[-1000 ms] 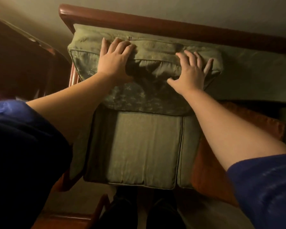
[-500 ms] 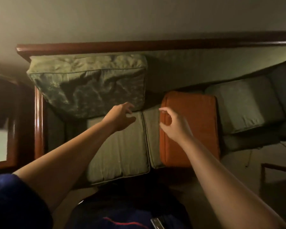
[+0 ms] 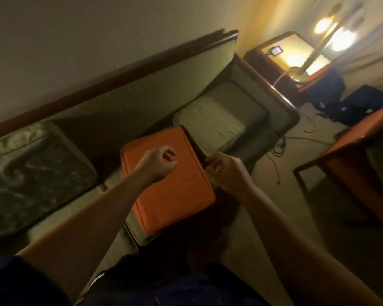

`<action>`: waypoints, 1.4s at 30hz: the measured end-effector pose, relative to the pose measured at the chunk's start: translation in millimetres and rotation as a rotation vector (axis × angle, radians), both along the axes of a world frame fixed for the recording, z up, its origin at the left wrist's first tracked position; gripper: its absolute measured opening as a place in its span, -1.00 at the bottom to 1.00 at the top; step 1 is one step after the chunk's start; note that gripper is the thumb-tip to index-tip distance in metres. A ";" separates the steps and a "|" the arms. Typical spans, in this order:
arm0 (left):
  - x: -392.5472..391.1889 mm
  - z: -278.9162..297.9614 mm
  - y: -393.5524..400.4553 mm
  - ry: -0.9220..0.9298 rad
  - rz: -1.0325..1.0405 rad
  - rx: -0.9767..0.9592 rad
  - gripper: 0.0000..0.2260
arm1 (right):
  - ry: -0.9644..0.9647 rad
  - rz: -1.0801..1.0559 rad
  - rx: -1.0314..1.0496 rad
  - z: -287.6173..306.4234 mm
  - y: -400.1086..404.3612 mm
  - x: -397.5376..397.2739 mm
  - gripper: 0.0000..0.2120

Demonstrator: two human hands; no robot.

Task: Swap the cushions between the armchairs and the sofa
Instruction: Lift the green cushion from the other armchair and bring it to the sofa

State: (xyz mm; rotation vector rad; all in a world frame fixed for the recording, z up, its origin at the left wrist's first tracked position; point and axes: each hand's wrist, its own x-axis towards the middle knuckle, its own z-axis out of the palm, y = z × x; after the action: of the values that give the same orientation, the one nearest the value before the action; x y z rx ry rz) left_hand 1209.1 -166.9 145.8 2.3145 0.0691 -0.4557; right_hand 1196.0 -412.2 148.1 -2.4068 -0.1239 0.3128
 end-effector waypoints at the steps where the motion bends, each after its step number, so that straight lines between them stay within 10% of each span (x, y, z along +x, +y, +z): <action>1: 8.7 5.0 -29.6 -0.017 -0.036 0.001 -0.79 | -0.011 -0.050 0.014 3.7 -27.2 -0.1 -0.81; 27: 230.0 41.8 -771.3 -0.095 -1.095 -0.078 -0.80 | -0.068 -1.006 0.085 38.3 -614.2 50.6 -0.70; 42: 262.1 23.7 -1151.0 -0.147 -1.232 0.011 -0.75 | -0.011 -1.271 0.061 -4.2 -973.9 66.7 -0.79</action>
State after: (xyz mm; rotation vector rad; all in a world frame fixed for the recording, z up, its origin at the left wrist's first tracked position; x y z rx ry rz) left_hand 1471.2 -1317.9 169.5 2.1409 -1.4691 -0.8444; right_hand 1262.8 -1386.1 143.9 -1.9573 1.2966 -0.2963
